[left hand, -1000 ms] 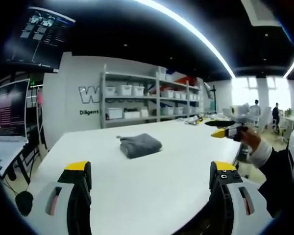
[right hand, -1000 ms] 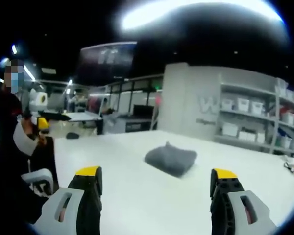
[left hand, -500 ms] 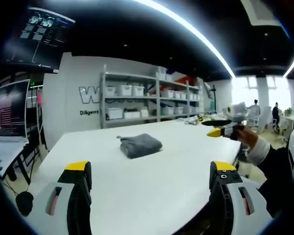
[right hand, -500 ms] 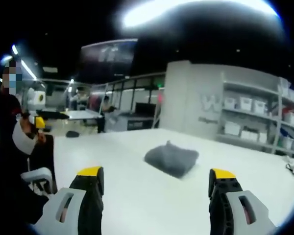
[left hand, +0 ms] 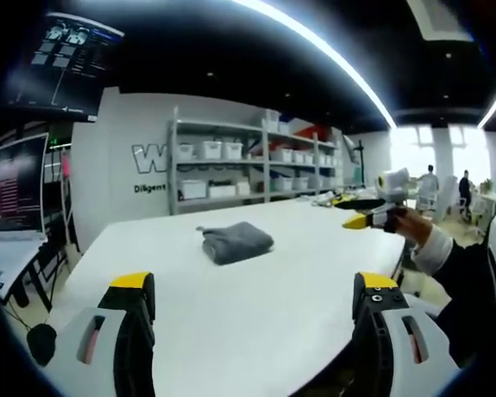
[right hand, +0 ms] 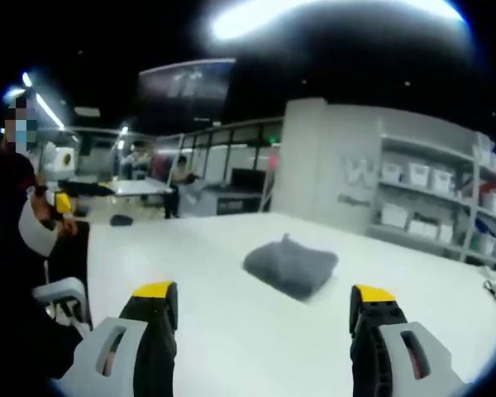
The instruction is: Open the folded towel by lifting each exposed corner and separating the folded layers until the towel lies flat within the target outline without major curled edges
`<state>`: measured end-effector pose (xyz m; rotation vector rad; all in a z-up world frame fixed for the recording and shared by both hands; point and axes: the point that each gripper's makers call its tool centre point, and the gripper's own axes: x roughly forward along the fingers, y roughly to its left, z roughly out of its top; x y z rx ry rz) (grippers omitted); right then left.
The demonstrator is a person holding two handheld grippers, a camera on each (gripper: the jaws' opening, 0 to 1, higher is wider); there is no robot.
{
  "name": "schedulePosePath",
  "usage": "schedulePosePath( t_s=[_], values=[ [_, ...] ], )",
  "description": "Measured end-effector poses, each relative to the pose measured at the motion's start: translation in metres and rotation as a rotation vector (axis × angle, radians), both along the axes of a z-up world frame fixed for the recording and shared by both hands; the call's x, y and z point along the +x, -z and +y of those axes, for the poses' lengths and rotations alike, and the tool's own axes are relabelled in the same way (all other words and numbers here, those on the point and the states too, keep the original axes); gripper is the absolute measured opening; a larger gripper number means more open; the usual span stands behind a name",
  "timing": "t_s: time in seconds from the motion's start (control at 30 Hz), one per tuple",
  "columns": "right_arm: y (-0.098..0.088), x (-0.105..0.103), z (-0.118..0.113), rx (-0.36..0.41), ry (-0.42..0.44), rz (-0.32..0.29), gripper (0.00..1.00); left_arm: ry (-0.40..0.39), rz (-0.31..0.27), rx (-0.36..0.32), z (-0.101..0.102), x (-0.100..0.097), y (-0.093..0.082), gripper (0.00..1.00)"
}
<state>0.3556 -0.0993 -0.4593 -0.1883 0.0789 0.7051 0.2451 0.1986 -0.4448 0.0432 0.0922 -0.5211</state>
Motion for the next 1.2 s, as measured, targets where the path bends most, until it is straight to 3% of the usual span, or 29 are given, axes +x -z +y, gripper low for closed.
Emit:
schedulePosePath(
  t_s=[1.2],
  values=[
    [0.012, 0.034, 0.004, -0.014, -0.002, 0.036, 0.83, -0.002, 0.010, 0.021, 0.000, 0.001, 0.004, 0.97]
  ],
)
